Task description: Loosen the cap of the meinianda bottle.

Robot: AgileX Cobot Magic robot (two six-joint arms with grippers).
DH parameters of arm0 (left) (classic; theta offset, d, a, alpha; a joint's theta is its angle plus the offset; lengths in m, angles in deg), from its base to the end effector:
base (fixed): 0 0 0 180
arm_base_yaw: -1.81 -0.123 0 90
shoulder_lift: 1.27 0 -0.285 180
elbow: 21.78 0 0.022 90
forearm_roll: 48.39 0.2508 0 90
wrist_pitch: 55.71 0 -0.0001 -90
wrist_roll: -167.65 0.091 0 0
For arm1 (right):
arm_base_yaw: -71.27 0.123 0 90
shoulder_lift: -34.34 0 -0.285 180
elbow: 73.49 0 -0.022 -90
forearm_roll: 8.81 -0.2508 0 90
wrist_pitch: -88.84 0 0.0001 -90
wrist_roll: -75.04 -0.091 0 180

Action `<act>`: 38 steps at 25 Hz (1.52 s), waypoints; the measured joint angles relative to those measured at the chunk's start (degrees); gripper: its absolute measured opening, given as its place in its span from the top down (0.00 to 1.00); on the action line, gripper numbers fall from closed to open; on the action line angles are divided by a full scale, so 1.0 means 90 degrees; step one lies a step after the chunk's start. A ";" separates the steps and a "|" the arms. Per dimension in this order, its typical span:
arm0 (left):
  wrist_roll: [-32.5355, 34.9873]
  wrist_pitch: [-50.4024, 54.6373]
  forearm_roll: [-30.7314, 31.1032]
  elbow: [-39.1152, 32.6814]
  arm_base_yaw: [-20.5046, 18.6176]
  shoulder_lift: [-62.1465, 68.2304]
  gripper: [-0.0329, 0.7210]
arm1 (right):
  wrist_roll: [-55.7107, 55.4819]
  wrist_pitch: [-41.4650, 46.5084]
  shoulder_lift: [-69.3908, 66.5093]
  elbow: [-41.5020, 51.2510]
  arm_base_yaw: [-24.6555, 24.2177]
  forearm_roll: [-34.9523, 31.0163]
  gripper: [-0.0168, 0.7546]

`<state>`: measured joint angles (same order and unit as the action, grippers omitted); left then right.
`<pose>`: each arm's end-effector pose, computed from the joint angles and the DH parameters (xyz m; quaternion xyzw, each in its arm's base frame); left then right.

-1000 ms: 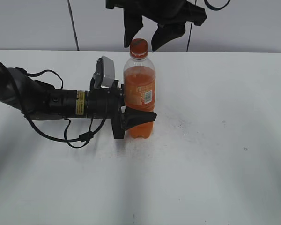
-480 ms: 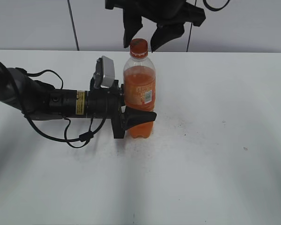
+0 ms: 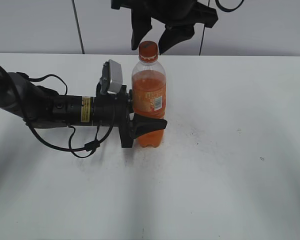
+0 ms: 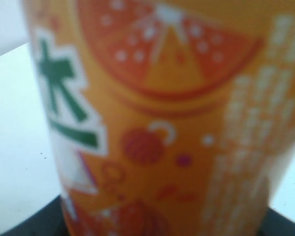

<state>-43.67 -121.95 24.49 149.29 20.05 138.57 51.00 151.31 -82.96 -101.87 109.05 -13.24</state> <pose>0.3613 -0.2028 0.0850 0.5024 0.5917 -0.4157 0.4741 0.3317 0.2650 0.3233 -0.1070 0.9624 0.1591 0.1925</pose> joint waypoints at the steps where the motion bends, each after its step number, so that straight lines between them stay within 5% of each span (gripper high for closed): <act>1: 0.0000 0.0000 0.0000 0.0000 0.0000 0.0000 0.43 | 0.0013 0.0000 -0.0012 0.0000 0.0000 0.0000 0.47; 11: 0.0000 0.0000 -0.0012 0.0000 0.0000 0.0000 0.43 | 0.0025 0.0089 -0.0071 0.0000 0.0000 0.0000 0.48; 17: 0.0000 0.0006 -0.0016 0.0000 0.0000 0.0000 0.43 | 0.0063 0.0160 -0.0071 -0.0002 0.0000 0.0034 0.61; 21: 0.0000 0.0006 -0.0016 0.0000 0.0000 0.0000 0.43 | 0.0412 0.0172 -0.0071 -0.0010 0.0000 0.0034 0.61; 38: 0.0020 0.0006 -0.0026 0.0000 0.0000 0.0000 0.43 | 0.5481 0.0175 -0.0071 -0.0041 0.0000 -0.0078 0.62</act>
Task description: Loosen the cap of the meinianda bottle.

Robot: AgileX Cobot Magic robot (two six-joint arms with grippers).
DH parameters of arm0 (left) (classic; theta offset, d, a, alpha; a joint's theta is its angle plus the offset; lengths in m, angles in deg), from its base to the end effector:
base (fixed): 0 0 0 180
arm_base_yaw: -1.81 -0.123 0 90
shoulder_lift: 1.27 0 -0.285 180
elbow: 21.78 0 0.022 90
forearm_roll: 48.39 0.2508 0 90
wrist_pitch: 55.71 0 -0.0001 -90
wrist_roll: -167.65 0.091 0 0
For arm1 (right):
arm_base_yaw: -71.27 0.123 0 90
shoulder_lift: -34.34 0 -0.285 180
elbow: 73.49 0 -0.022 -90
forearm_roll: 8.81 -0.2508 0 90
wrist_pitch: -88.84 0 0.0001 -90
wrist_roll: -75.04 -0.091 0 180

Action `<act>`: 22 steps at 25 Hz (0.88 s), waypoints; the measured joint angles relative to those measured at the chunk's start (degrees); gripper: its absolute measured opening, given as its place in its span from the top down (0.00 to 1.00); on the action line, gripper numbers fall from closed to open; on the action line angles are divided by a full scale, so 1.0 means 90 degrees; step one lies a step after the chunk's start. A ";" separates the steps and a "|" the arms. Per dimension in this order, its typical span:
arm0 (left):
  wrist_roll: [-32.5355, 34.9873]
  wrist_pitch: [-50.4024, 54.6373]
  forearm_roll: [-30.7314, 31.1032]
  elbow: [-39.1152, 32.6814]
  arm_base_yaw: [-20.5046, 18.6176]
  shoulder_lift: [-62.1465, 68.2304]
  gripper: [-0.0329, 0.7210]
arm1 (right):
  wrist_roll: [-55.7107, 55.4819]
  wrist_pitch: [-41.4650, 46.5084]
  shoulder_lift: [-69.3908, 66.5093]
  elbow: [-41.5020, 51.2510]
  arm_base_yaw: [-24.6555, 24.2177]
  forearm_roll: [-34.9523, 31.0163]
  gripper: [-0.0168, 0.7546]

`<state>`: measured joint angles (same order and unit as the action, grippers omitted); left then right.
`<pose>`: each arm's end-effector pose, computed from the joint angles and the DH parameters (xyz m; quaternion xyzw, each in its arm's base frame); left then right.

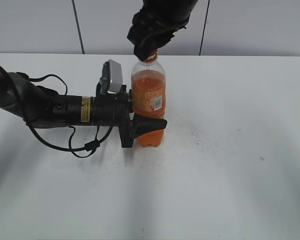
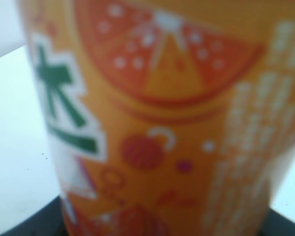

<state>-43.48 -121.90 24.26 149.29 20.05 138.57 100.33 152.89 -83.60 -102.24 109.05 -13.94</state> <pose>0.3617 -0.2028 0.0851 0.5018 0.5917 -0.4145 0.4757 0.3313 0.2661 0.3194 -0.5000 0.8334 0.0686 0.2251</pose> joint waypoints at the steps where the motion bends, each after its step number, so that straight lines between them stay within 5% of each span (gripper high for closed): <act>1: 0.0000 0.0000 0.0000 0.0000 0.0000 0.0000 0.43 | 0.0240 0.0038 0.0000 0.0000 0.0000 0.0000 0.62; 22: 0.0117 -0.0049 0.0121 0.0000 0.0001 0.0000 0.43 | 0.4609 0.0346 0.0018 -0.0020 0.0000 -0.0177 0.62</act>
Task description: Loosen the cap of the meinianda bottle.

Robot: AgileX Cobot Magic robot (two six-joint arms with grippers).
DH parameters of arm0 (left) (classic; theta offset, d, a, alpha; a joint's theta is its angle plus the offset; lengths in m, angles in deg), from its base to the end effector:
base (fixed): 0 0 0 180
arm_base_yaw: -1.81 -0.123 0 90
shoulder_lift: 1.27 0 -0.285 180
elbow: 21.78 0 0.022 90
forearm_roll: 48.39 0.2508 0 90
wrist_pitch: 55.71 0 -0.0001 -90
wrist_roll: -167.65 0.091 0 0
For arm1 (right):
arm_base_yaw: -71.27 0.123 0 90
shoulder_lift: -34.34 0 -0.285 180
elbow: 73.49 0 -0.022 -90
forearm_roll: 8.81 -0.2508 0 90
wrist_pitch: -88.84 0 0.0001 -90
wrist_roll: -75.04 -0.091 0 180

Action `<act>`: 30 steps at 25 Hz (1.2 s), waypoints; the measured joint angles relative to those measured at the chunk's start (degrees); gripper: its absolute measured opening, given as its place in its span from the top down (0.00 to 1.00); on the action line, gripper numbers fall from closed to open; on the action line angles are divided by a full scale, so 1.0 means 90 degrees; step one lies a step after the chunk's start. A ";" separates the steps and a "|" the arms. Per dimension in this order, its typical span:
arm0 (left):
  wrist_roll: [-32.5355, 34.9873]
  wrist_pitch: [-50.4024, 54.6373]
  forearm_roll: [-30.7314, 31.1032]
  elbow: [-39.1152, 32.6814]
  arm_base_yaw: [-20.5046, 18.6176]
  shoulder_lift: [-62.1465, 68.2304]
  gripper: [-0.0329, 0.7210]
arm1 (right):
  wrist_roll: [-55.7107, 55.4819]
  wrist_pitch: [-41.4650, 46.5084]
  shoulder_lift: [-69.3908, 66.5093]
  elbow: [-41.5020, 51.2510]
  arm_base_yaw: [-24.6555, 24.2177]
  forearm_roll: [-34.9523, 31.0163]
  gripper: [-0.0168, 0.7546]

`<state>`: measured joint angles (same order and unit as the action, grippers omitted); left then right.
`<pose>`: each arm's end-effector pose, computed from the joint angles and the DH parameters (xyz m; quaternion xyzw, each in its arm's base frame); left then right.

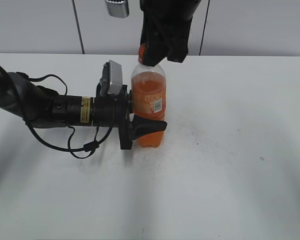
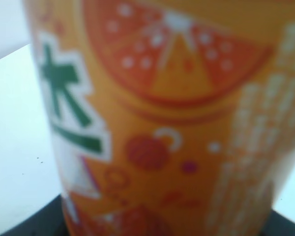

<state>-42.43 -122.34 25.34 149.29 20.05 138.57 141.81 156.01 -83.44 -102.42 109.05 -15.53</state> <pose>0.3600 -0.2030 0.0849 0.5143 0.5818 -0.4133 0.4757 0.3260 0.2651 0.3196 -0.7656 0.6062 0.0038 0.2152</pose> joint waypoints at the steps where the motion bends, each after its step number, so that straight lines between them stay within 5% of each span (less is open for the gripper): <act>1: 0.0002 0.0000 0.0000 0.0000 0.0000 0.0000 0.43 | 0.0145 0.0001 0.0000 0.0000 0.0000 0.0000 0.62; 30: -0.0088 -0.0001 -0.0023 0.0000 0.0007 0.0000 0.43 | 0.0643 0.0252 -0.0005 -0.0189 0.0001 -0.0168 0.63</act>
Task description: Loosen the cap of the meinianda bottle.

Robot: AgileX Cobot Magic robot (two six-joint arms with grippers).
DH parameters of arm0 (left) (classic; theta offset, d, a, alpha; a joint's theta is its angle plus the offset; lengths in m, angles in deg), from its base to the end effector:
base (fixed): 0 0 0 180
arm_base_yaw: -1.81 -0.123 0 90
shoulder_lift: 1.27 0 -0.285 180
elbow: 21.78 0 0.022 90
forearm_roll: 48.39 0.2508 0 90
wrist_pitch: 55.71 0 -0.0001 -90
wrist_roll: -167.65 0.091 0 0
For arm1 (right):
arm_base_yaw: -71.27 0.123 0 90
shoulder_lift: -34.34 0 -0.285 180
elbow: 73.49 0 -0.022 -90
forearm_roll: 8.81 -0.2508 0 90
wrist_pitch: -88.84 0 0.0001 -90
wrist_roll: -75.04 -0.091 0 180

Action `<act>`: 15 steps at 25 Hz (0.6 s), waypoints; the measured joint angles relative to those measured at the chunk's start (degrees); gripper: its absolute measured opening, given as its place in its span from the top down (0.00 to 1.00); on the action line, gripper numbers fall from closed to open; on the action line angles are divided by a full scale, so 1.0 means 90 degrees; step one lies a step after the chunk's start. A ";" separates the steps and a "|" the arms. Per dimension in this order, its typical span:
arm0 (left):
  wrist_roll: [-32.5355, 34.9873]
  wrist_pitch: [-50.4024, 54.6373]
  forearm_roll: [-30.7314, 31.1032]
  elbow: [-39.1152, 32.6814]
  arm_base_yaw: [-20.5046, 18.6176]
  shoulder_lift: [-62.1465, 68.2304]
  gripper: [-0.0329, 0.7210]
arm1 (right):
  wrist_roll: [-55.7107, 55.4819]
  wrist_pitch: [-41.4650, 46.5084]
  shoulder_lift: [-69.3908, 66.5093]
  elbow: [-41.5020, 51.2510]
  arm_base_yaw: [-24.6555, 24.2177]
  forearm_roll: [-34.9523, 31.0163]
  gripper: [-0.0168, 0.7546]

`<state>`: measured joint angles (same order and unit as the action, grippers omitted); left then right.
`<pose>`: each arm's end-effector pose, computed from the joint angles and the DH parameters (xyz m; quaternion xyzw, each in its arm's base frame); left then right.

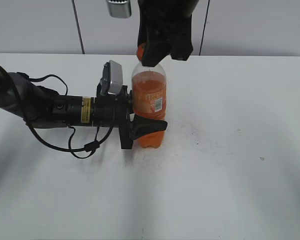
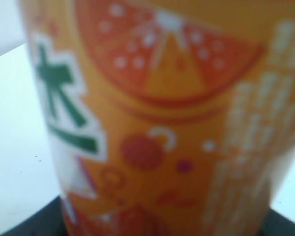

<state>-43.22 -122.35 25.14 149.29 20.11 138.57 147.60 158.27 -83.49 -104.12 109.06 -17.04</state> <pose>0.3600 -0.2034 0.0851 0.5091 0.5855 -0.4168 0.4735 0.3232 0.2660 0.3266 -0.7955 0.5669 0.0073 0.2140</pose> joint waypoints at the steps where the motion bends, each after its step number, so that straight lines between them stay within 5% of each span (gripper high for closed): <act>1: 0.0000 0.0000 0.0000 0.0000 0.0000 0.0000 0.43 | 0.0000 0.0000 0.0007 0.0000 0.0000 0.0006 0.63; 7: -0.0004 0.0001 -0.0002 0.0000 0.0000 0.0000 0.43 | -0.0324 0.0000 0.0248 -0.0006 0.0000 0.0026 0.63; 15: -0.0004 0.0007 -0.0002 0.0000 0.0000 0.0000 0.43 | -0.2438 0.0007 0.0355 -0.0026 -0.0023 0.0739 0.63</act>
<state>-43.26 -122.29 25.12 149.29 20.11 138.57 125.66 158.34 -80.30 -104.35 108.86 -10.38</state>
